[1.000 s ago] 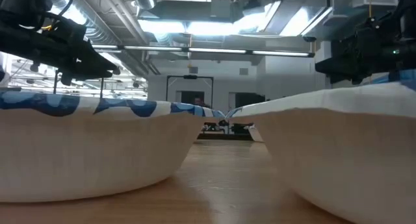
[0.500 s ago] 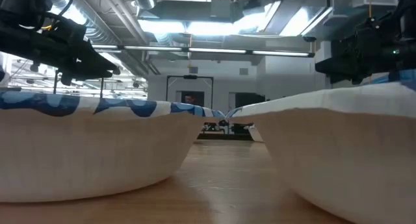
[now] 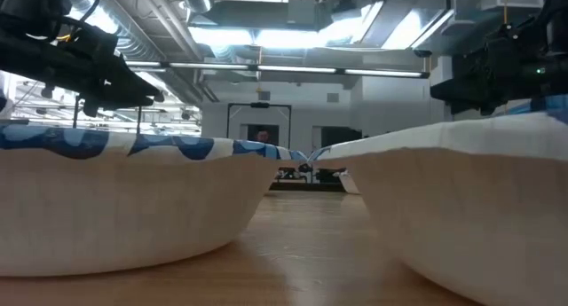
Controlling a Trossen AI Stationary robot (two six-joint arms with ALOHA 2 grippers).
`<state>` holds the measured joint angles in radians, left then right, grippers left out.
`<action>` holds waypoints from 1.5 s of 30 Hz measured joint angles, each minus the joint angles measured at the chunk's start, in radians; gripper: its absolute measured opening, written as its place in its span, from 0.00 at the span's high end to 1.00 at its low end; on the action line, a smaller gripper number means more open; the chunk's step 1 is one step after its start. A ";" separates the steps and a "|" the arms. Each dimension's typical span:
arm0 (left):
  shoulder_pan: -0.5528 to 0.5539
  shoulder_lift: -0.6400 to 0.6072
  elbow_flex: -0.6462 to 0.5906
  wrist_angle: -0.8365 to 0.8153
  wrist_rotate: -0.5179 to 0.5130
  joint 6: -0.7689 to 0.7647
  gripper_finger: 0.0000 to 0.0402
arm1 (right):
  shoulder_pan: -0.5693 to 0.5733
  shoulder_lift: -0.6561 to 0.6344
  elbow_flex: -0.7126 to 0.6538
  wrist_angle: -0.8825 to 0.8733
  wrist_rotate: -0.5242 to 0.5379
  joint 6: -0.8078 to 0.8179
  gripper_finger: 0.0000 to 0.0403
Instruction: Nest bowls inside each other
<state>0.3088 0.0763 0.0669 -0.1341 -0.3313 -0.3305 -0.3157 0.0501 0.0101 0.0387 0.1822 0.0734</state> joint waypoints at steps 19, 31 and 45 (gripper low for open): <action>0.000 0.000 0.000 0.000 0.000 0.000 0.58 | 0.000 0.000 0.000 0.008 0.008 0.082 0.78; 0.000 0.000 0.000 0.000 0.000 0.000 0.58 | 0.000 0.000 0.000 0.072 0.052 0.297 0.78; 0.000 0.000 0.000 0.000 0.000 0.000 0.58 | 0.000 0.000 0.000 0.082 0.056 0.447 0.78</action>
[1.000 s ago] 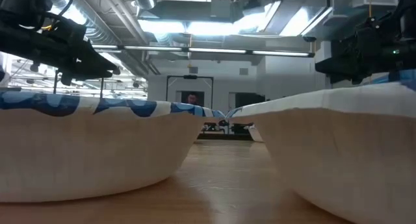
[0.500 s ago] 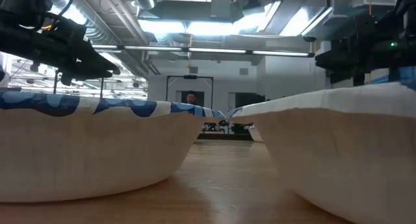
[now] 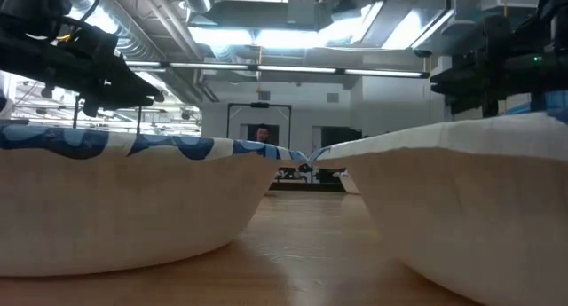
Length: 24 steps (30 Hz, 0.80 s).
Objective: Nest bowls inside each other
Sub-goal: Stack the white bowl on top of the white bowl
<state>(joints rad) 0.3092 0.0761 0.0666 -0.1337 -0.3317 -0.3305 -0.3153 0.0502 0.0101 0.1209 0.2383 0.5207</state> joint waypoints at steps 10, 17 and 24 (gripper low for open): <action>0.000 0.000 0.000 0.000 0.000 0.000 0.58 | 0.000 0.000 0.000 0.084 -0.050 0.150 0.78; 0.000 0.000 0.000 0.000 0.000 0.000 0.58 | 0.000 0.000 0.000 0.077 -0.049 0.102 0.78; 0.000 0.000 0.000 0.000 0.000 0.000 0.58 | 0.000 0.000 0.021 -0.004 -0.121 -0.053 0.78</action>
<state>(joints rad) 0.3092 0.0765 0.0669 -0.1337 -0.3321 -0.3305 -0.3153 0.0505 0.0313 0.1173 0.1173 0.4678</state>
